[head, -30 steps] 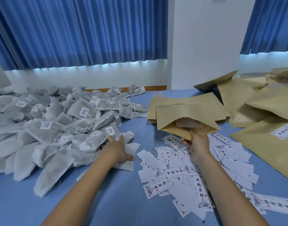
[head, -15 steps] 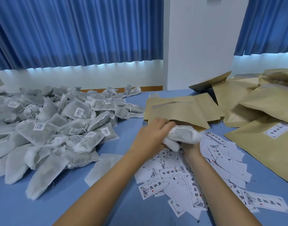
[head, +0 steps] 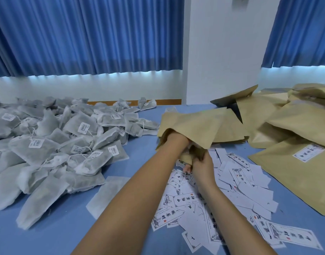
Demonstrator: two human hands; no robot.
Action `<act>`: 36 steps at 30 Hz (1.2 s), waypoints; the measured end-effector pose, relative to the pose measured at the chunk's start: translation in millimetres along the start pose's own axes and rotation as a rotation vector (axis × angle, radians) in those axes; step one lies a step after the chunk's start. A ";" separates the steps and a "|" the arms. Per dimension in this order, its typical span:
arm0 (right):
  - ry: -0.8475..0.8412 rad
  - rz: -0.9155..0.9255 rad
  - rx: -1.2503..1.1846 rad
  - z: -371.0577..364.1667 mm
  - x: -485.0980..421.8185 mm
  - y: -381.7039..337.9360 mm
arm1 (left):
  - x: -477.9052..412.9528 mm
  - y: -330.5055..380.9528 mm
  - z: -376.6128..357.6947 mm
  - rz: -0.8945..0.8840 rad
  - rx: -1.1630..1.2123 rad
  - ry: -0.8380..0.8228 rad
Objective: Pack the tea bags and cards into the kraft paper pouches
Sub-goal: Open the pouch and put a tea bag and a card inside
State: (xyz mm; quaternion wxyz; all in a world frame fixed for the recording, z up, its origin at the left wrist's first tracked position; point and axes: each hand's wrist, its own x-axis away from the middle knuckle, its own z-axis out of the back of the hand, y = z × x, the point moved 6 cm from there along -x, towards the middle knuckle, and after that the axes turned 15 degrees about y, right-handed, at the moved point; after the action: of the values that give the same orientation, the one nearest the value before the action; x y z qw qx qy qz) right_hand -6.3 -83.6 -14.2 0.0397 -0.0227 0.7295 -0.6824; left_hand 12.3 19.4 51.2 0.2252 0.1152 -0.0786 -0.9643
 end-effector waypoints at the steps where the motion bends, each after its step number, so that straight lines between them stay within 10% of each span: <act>1: -0.053 -0.021 -0.007 -5.8 5.2 0.7 | -5.8 -2.9 5.5 0.033 0.000 0.048; 5: -0.238 -0.002 -0.071 -25.7 23.3 -4.4 | -16.1 -26.4 21.5 0.138 0.045 0.266; 16: -0.016 -0.243 -0.115 -1.8 -18.1 26.9 | 90.0 -14.6 10.9 -0.343 0.338 0.181; 20: 0.004 -0.307 -0.199 -1.6 -17.3 27.6 | 116.2 -77.1 34.3 -0.028 0.760 0.120; 24: 0.000 -0.360 -0.281 -0.8 -13.0 28.4 | 133.8 -162.7 14.4 0.231 -0.390 -0.140; 27: 0.004 -0.374 -0.272 -0.4 -12.1 28.3 | 143.8 -184.7 -8.8 0.309 -0.441 -0.333; 33: -0.010 -0.349 -0.254 -1.8 -12.7 27.4 | 134.9 -147.9 23.1 0.124 -0.144 0.290; 36: -0.024 -0.344 -0.241 -1.6 -12.8 26.0 | 154.9 -79.3 52.2 -0.383 0.085 0.766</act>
State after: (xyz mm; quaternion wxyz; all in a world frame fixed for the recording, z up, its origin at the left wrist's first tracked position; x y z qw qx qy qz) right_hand 6.9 -79.1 -39.7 -0.0717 -0.1595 0.7907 -0.5867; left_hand -169.3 24.7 56.3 0.0500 0.4864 -0.0062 -0.8723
